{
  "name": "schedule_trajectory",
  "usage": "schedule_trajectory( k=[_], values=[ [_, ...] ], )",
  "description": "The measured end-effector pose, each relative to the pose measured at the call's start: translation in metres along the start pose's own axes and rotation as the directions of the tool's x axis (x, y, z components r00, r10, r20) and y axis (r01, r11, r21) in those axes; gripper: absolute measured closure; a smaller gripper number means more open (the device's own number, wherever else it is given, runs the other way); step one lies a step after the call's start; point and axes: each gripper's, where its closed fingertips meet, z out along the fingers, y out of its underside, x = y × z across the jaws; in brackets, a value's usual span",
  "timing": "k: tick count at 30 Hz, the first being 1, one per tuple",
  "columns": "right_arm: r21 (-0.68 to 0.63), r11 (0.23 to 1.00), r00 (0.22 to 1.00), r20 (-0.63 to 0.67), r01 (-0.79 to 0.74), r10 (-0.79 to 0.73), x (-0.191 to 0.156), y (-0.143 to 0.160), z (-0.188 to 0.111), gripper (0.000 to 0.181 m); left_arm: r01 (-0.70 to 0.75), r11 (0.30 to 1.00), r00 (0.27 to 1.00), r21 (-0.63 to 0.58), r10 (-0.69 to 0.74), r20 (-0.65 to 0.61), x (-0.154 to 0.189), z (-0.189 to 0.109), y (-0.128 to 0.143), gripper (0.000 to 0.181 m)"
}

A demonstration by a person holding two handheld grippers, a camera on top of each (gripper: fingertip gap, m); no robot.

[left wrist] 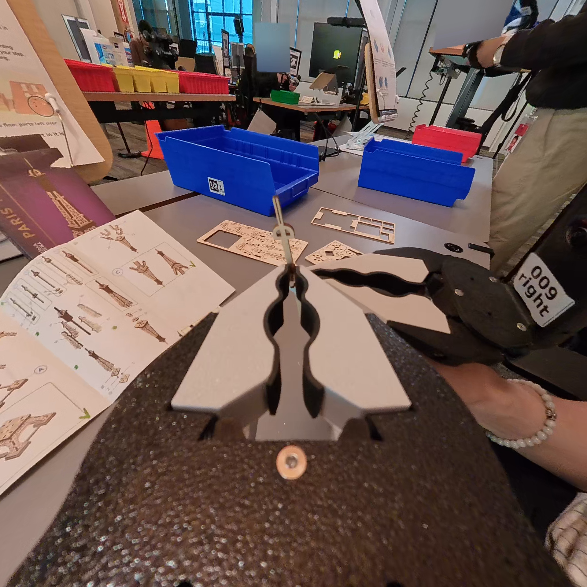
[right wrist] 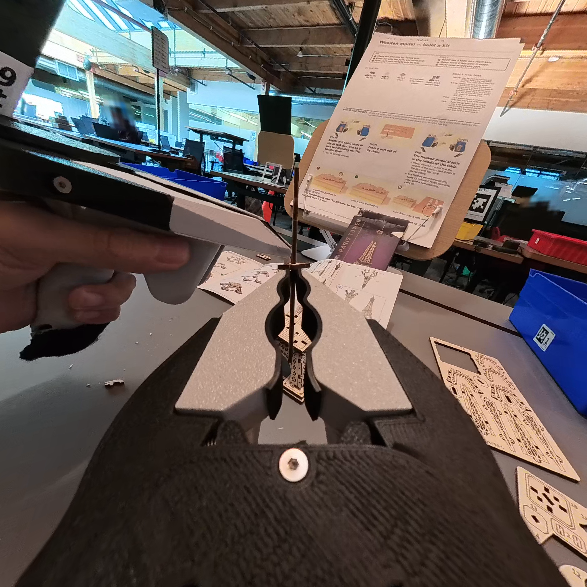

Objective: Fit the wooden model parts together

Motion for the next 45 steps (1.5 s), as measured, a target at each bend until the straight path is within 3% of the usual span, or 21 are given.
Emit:
schedule_trajectory(
  k=[10,20,29,31,35,45],
  values=[
    [-0.043,0.999,0.999,-0.01,-0.031,0.03,0.003,0.007,-0.001,0.181,0.128,0.992,0.991,-0.021,-0.129,-0.03,-0.001,0.005,0.008,0.181],
    [-0.057,0.997,0.999,-0.01,-0.051,0.051,0.004,0.01,-0.001,0.181,0.098,0.995,0.995,-0.026,-0.097,0.017,-0.001,0.007,0.011,0.18],
    [-0.018,0.998,0.998,0.012,-0.063,0.064,0.003,0.005,0.0,0.181,0.131,0.991,0.991,0.001,-0.131,-0.019,0.0,0.003,0.002,0.18],
    [-0.027,0.998,0.998,0.005,-0.059,0.06,0.004,0.007,0.0,0.181,0.125,0.991,0.992,0.043,-0.123,-0.033,0.003,0.001,-0.006,0.161],
    [-0.023,0.998,0.998,0.017,-0.063,0.063,0.003,0.006,0.001,0.181,0.059,0.998,0.998,0.019,-0.059,0.011,-0.005,-0.005,-0.012,0.15],
    [-0.017,1.0,0.999,0.032,-0.014,0.014,-0.003,0.005,0.002,0.181,0.052,0.997,0.998,-0.059,-0.051,0.021,-0.007,0.001,-0.009,0.171]
  ],
)
